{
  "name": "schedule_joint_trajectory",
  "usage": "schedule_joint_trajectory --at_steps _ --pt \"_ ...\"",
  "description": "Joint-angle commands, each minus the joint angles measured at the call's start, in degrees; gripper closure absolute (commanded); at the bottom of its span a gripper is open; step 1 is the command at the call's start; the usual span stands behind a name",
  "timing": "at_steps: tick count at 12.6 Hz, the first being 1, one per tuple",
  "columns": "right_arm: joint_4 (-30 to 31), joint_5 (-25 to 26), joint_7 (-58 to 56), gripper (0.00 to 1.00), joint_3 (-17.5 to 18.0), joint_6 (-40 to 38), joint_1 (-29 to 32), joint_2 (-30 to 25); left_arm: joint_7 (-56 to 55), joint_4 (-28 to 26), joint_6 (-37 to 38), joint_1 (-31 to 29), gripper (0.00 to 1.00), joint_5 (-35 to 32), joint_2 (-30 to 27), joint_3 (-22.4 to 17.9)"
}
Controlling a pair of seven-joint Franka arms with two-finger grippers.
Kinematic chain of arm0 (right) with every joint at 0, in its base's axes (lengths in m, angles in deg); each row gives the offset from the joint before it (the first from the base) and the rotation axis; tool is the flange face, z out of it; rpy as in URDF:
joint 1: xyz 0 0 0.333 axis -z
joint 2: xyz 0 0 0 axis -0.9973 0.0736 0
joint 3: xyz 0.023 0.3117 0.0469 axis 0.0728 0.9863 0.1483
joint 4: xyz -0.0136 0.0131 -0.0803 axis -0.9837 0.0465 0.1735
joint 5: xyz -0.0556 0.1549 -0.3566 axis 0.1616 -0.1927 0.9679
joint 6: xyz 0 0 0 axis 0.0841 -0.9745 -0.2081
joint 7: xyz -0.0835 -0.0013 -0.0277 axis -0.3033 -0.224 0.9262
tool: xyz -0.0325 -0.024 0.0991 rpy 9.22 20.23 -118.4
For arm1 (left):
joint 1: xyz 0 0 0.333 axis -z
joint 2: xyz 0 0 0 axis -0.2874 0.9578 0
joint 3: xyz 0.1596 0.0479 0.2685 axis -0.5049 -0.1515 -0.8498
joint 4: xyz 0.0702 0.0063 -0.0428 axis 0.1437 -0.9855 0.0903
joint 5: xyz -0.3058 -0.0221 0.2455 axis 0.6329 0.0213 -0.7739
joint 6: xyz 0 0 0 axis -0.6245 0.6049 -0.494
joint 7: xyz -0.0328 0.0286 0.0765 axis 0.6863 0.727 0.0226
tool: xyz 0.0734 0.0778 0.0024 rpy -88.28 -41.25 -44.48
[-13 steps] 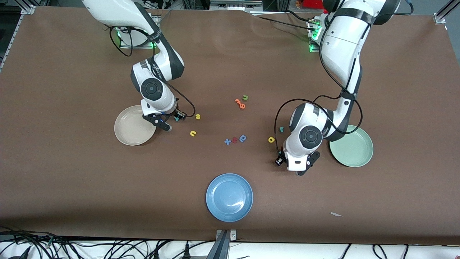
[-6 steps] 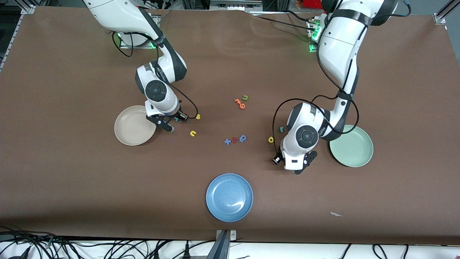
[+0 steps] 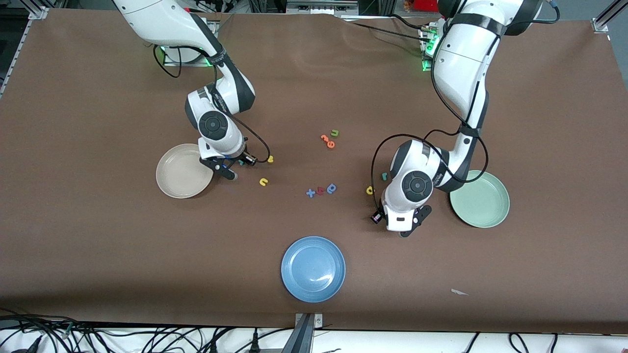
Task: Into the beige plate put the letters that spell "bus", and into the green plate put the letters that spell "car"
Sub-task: 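Grasp teal b with the right gripper while the left gripper grasps teal c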
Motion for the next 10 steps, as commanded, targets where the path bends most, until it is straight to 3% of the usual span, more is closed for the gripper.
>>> schedule_joint_trajectory --at_steps 1,4,6,10 --pt "0.3 0.8 1.2 0.56 -0.3 1.2 -0.3 0.6 -0.3 0.6 0.8 0.4 0.62 1.1 0.4 -0.8" --pt "0.2 0.9 1.0 0.80 -0.3 1.1 -0.3 0.6 -0.3 0.8 0.9 0.2 0.85 1.3 0.3 -0.8" --pt "-0.2 0.8 0.9 0.86 -0.3 0.6 -0.3 0.5 -0.2 1.0 1.0 -0.3 0.98 1.3 -0.1 -0.9" --pt "-1.5 0.9 0.1 0.86 -0.4 -2.2 -0.4 -1.8 1.8 1.6 6.8 -2.7 1.00 0.8 -4.8 -1.1"
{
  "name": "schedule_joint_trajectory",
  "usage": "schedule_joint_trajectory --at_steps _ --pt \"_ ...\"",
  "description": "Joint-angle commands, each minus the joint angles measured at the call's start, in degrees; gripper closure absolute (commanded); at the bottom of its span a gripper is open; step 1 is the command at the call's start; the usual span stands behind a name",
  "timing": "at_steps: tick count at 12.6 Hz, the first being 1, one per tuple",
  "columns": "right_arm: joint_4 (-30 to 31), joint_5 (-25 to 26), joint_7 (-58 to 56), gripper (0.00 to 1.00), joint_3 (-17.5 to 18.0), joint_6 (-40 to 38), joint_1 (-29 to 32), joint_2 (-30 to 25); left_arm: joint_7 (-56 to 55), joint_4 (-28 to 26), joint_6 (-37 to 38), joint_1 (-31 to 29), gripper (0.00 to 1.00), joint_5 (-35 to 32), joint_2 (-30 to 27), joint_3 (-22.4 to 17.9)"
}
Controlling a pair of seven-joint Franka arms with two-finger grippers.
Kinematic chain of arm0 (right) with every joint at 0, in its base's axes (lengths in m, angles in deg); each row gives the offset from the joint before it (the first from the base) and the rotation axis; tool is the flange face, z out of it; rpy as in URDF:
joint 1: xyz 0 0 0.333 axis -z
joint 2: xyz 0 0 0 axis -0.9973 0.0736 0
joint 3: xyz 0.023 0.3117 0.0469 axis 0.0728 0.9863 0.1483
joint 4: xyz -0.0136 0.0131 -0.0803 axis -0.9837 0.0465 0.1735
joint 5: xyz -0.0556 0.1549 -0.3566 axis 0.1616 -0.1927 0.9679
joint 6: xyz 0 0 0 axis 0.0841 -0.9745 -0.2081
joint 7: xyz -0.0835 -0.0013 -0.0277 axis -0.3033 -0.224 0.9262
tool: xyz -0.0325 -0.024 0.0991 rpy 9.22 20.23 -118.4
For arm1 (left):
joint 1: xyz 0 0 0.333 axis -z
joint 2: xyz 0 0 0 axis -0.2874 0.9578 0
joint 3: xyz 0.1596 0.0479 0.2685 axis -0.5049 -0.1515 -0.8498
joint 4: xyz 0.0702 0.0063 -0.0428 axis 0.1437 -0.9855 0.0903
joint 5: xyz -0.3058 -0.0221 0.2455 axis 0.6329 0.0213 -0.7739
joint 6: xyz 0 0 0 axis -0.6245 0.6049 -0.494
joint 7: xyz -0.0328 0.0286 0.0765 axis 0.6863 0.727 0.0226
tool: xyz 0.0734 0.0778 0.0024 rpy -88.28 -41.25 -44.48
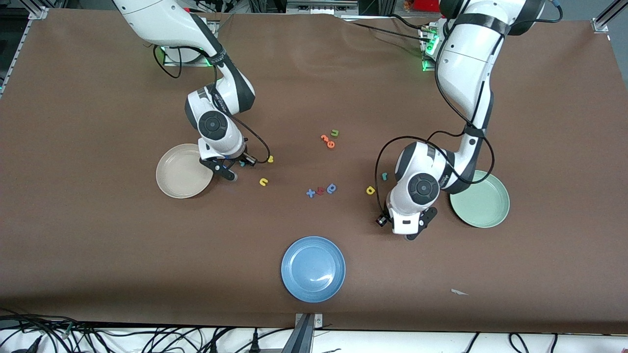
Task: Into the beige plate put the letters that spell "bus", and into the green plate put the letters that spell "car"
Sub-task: 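Drop b on the cream plate while the left gripper drops c on green plate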
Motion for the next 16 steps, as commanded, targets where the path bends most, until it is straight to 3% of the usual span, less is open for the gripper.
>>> schedule_joint_trajectory --at_steps 1,4,7,11,12,13,15,16 --pt "-2.1 0.9 -1.1 0.86 -0.6 -5.4 -0.2 -2.6 5.7 -0.1 7.3 -2.7 1.00 1.0 -6.1 0.0" --pt "-5.0 0.9 -9.3 0.86 -4.7 -14.1 -0.2 -4.8 18.9 -0.3 19.3 -7.7 1.00 1.5 -11.8 0.1" --pt "-4.2 0.8 -20.1 0.85 -9.9 -15.8 -0.1 -5.3 32.2 -1.2 32.4 -13.1 1.00 0.8 -14.3 -0.1" --pt "0.4 0.1 -25.9 0.84 -12.0 -8.3 1.7 -2.8 44.2 -4.9 34.3 -19.0 1.00 -4.9 -14.7 -0.2" --pt "0.8 0.0 -26.5 0.79 -12.0 -7.6 2.0 -2.5 47.5 -6.1 34.0 -21.0 1.00 -5.5 -14.6 -0.2" --pt "0.7 -0.1 -26.9 0.63 -12.0 -7.4 2.7 -1.7 50.8 -7.4 33.0 -22.9 1.00 -5.5 -14.5 -0.1" --pt "-0.2 -0.2 -26.7 0.17 -11.7 -8.8 2.7 -2.4 54.0 -12.3 27.1 -24.5 1.00 -5.5 -14.5 -0.1" --pt "-2.0 -0.2 -26.8 0.12 -11.7 -10.9 2.7 -3.0 53.9 -15.4 22.7 -24.5 1.00 -5.5 -14.4 -0.1"
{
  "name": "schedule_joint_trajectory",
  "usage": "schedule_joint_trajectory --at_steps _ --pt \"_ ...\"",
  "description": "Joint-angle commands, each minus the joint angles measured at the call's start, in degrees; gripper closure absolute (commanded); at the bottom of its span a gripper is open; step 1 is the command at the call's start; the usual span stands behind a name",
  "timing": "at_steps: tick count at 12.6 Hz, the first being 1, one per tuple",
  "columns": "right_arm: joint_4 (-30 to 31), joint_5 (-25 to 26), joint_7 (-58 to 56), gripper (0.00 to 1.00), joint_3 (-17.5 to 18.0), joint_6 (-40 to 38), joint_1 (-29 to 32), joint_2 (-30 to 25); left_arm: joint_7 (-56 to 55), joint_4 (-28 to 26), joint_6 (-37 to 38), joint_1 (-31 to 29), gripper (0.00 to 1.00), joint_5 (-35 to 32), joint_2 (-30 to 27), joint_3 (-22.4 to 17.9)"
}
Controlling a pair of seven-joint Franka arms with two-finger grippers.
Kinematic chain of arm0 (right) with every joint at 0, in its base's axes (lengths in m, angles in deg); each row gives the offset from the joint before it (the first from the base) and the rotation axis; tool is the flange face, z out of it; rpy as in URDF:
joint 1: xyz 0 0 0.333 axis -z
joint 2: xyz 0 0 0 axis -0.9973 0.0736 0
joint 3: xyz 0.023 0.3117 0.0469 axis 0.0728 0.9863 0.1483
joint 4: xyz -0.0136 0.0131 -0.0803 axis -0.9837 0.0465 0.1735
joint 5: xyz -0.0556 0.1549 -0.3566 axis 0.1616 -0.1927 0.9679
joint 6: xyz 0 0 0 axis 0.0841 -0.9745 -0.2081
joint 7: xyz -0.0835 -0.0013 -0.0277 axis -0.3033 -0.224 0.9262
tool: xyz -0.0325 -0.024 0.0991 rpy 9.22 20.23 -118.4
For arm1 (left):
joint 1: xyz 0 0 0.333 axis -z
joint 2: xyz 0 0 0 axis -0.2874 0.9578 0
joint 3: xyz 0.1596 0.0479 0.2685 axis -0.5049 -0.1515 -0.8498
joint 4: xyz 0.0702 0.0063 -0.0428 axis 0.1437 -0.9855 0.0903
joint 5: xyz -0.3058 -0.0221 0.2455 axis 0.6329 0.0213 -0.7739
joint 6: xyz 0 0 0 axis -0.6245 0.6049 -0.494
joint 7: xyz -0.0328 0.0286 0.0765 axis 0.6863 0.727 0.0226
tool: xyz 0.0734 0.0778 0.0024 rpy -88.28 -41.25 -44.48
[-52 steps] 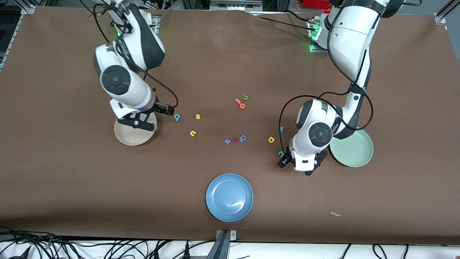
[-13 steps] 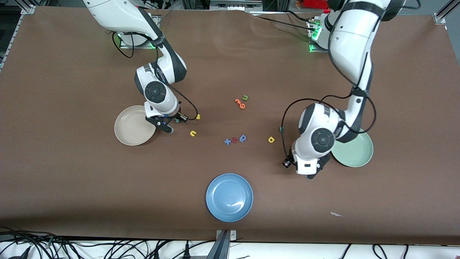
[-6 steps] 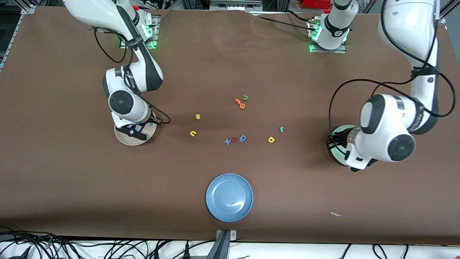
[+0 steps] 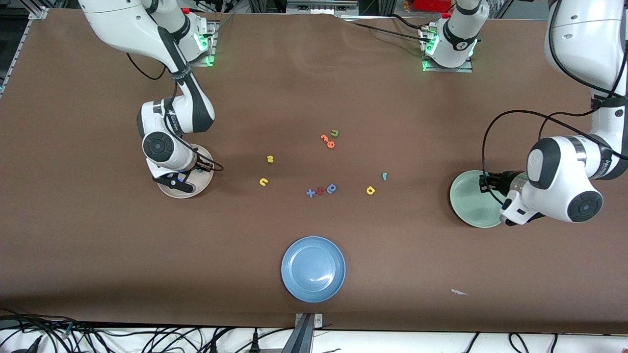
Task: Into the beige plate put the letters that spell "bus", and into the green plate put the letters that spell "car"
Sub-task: 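Drop b on the cream plate while the left gripper drops c on green plate, then grasp yellow u with the right gripper while the left gripper grasps teal j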
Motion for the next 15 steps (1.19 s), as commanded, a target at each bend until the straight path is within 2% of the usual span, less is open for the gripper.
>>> schedule_joint_trajectory --at_steps 1,2,4,5,6,7,8,10,11,13,15 --pt "-4.9 -0.3 -0.3 0.11 0.9 -7.0 -0.2 -2.5 1.9 -8.4 -10.1 -0.2 1.00 -1.0 -1.2 0.5" --pt "-8.5 -0.3 1.5 0.11 1.5 -12.3 -1.1 -2.5 2.0 -10.0 -13.1 -0.2 1.00 -1.0 -0.8 0.5" --pt "-11.4 -0.6 4.3 0.11 3.9 -14.3 -1.4 -2.4 1.9 -10.9 -15.1 -0.1 1.00 -1.0 -0.4 0.5" --pt "-12.4 -1.8 4.5 0.11 5.4 -13.0 -1.5 -2.4 1.9 -10.9 -15.0 -0.1 0.88 -1.0 -0.5 0.6" --pt "-13.4 -4.3 4.5 0.11 6.3 -11.2 -1.5 -1.7 1.7 -10.7 -14.8 -0.1 0.47 -0.5 -0.7 0.6" --pt "-13.8 -6.7 4.5 0.11 6.6 -8.3 -1.5 -0.4 1.1 -10.5 -14.6 -0.1 0.00 -0.3 -1.2 0.6" --pt "-14.1 -8.4 4.5 0.14 6.7 -4.6 -1.9 1.0 0.7 -10.2 -14.4 -0.1 0.00 0.0 -2.0 0.7" --pt "-15.6 -10.5 6.2 0.34 6.7 -1.8 -3.3 3.7 -0.3 -10.1 -14.2 0.7 0.00 0.1 -3.7 1.1" --pt "-17.3 -9.6 9.7 0.39 6.6 -1.7 -5.6 5.4 -2.3 -9.9 -14.2 0.7 0.00 0.1 -4.2 3.8" --pt "-21.0 -8.2 15.3 0.40 6.2 -1.7 -8.1 8.8 -9.1 -9.1 -14.6 0.5 0.00 0.2 -5.4 8.2" --pt "-23.6 -7.7 17.3 0.42 6.2 1.3 -8.9 12.2 -11.0 -9.1 -15.4 0.6 0.00 4.0 -6.4 11.8"
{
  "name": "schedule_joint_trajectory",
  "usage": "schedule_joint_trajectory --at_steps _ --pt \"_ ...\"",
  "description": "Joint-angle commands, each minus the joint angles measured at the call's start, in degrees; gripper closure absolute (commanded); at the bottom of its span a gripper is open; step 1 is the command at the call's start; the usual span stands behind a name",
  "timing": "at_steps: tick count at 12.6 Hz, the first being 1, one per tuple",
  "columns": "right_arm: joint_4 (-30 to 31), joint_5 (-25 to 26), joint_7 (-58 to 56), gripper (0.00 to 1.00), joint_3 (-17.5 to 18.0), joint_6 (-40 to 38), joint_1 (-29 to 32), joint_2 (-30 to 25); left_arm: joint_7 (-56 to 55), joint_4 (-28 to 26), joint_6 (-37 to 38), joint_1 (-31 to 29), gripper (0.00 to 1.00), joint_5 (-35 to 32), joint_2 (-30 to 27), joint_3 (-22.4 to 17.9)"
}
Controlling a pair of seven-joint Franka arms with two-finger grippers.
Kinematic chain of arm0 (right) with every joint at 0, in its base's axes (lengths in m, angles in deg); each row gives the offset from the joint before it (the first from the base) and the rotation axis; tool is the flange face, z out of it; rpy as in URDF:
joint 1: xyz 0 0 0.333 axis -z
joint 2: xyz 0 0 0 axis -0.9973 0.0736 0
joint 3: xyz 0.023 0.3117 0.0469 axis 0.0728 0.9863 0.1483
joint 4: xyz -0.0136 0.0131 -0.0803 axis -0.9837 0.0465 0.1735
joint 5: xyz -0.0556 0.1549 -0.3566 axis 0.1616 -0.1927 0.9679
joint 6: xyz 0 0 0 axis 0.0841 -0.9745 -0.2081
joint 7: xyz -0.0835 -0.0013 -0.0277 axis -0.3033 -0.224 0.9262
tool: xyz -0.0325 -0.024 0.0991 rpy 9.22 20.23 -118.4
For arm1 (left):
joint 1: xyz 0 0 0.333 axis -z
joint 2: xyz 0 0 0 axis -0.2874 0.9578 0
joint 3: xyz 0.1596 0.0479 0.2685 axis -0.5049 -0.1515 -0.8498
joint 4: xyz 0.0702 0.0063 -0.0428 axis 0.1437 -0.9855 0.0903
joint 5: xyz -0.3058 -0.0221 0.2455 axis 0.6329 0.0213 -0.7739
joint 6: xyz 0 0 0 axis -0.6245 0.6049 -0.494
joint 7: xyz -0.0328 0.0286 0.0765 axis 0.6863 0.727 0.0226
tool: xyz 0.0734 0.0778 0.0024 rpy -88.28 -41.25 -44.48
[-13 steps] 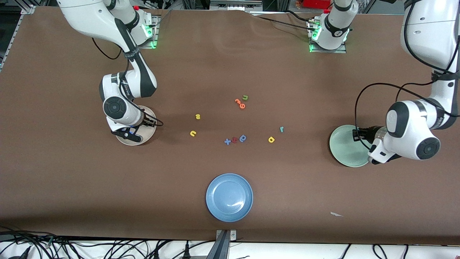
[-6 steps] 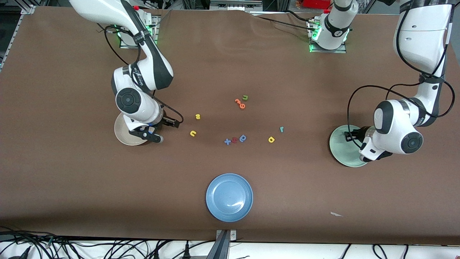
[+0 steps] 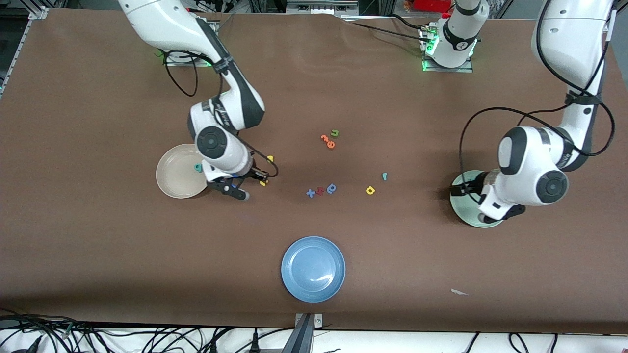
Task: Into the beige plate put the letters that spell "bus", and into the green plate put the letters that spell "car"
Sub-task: 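Grasp yellow u with the right gripper while the left gripper grasps teal j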
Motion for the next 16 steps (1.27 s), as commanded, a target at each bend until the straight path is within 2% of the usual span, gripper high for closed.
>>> schedule_joint_trajectory --at_steps 1,4,6,8,10,14,16 --pt "-4.8 2.5 2.4 0.42 -0.6 2.2 -0.8 5.0 -4.6 -0.7 -0.8 0.4 0.01 2.7 -2.1 3.5" --pt "-4.8 4.7 2.5 0.42 -0.7 2.7 -0.6 5.6 -13.6 -2.5 -4.8 1.6 0.03 1.8 -2.0 9.0" --pt "-4.6 4.6 3.9 0.42 -0.6 3.3 -0.8 6.1 -19.2 -5.2 -10.0 5.9 0.04 0.2 -1.7 9.1" --pt "-4.6 5.1 6.3 0.44 -0.6 4.3 -1.4 6.3 -25.3 -8.2 -16.3 9.1 0.04 -4.5 -0.6 9.1" --pt "-4.3 5.1 6.4 0.45 -0.6 4.4 -1.4 6.8 -29.8 -11.2 -22.9 9.6 0.04 -7.4 0.2 9.2" --pt "-3.4 5.2 6.6 0.49 -0.6 4.4 -2.0 6.8 -32.4 -11.6 -26.9 10.4 0.14 -7.8 2.9 9.1" --pt "-3.0 5.1 6.6 0.51 -0.6 4.3 -2.5 6.8 -35.1 -11.6 -27.7 11.4 0.15 -10.2 4.2 9.1"
